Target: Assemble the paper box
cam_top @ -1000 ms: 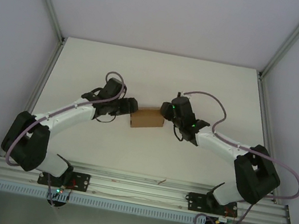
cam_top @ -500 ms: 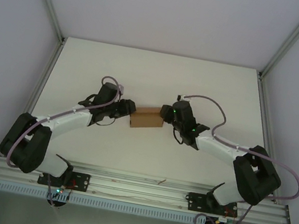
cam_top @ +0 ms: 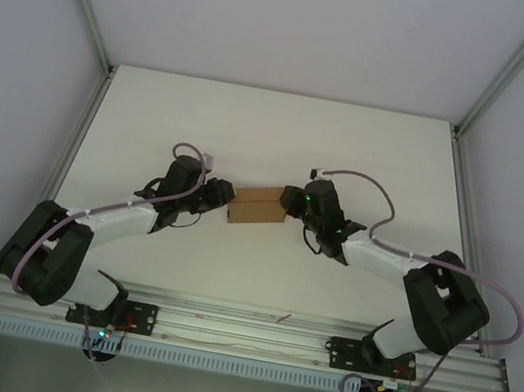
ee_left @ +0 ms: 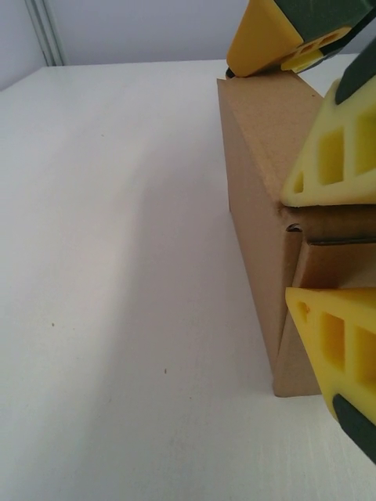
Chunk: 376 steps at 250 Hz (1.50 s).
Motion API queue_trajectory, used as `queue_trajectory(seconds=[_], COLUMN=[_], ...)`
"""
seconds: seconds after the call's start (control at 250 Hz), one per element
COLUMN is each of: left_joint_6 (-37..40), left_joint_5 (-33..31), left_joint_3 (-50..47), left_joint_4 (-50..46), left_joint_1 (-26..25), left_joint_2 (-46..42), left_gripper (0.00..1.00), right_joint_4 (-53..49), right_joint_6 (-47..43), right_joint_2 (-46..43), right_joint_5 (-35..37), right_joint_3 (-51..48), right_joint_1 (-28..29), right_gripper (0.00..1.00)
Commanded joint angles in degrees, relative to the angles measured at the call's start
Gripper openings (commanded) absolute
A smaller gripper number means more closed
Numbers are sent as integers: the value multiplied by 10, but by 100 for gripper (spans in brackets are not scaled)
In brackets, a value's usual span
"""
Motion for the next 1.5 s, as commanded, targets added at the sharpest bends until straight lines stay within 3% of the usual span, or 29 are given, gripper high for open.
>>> queue_trajectory(seconds=[0.0,0.092,0.204,0.432,0.624,0.895,1.127,1.307,1.347,1.403,1.499], left_joint_6=[-1,3,14,69,73,50,35,7,7,15,24], left_joint_5=[-18,-11,0,-10,-3,5,-6,-7,-11,-22,-48], left_joint_3=[-72,-83,-74,49,92,28,4,-66,-72,-76,-82], left_joint_4=[-102,-81,-82,-187,-232,-182,-175,-120,-122,-131,-145], left_joint_1=[7,6,7,6,6,7,6,5,6,6,6], left_joint_2=[47,50,34,-32,-60,-80,-34,-20,-10,3,18], left_gripper=[25,27,37,58,55,53,21,17,13,0,0], right_joint_4=[-155,-133,-142,-193,-232,-234,-227,-225,-222,-221,-210], right_joint_6=[-44,-64,-69,-61,-44,-45,-44,-48,-47,-45,-40], right_joint_2=[64,73,75,48,35,42,41,46,48,51,52], right_joint_5=[-41,-39,-31,-23,-22,-34,-28,-30,-30,-34,-37], right_joint_3=[-93,-104,-96,-61,-32,-30,-34,-36,-38,-37,-45], right_joint_1=[2,1,1,0,0,1,1,0,0,1,1], right_gripper=[30,29,26,26,25,26,25,25,25,23,18])
